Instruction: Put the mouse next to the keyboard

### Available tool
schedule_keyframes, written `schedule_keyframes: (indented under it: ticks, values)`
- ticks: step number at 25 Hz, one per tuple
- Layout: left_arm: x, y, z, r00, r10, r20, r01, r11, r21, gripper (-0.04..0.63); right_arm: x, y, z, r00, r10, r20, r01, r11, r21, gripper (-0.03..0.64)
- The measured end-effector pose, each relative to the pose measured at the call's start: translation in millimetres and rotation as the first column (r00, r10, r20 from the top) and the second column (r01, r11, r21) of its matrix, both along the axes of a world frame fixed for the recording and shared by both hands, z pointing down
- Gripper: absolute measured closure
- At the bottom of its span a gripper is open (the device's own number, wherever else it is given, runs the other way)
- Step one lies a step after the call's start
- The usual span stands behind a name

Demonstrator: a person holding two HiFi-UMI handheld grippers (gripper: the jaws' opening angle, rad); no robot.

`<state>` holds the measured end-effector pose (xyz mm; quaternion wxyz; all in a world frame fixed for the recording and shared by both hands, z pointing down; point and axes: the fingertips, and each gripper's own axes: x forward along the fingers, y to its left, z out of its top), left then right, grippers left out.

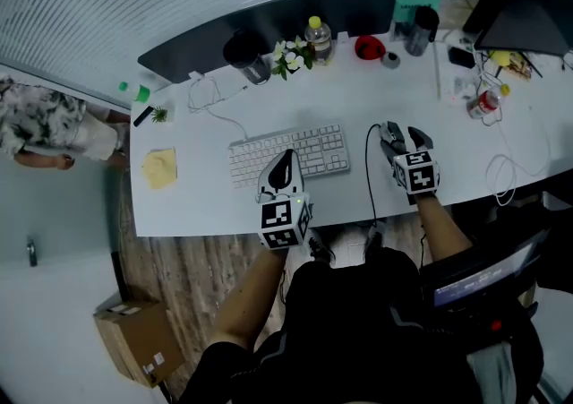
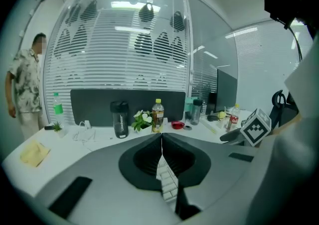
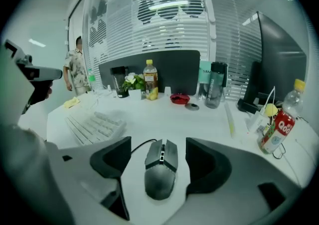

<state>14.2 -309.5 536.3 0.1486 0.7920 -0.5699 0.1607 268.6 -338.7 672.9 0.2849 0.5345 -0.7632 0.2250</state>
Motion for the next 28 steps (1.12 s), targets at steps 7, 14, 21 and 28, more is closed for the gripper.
schedule_keyframes:
  ticks: [7,14,21,28]
  values:
    - [2.9,0.9,-40.8,0.999,0.045,-0.016,-0.044,0.997,0.064,0.565,-10.8,-6.4,-78.2,0.997,-0.048,0.061,0.041,0.992,0.121,0.287]
    - [0.5,3.7,-77.9,0.997,0.065,-0.029,-0.061,0.991,0.117,0.565,-25.2,2.0,-161.6,0.988,-0.097,0.119,0.066,0.969,0.237,0.322]
    - [-6.3,5.5,-143.1,0.991,0.098,-0.093,-0.081,0.981,0.179,0.566,-41.3,19.9,-270.5,0.974,-0.162,0.157,0.090,0.917,0.389,0.394]
    - [2.1,14.0,-199.5,0.986,0.135,-0.095,-0.103,0.952,0.289,0.566,-43.3,32.0,-330.3,0.962,-0.183,0.200,0.068,0.877,0.476,0.523]
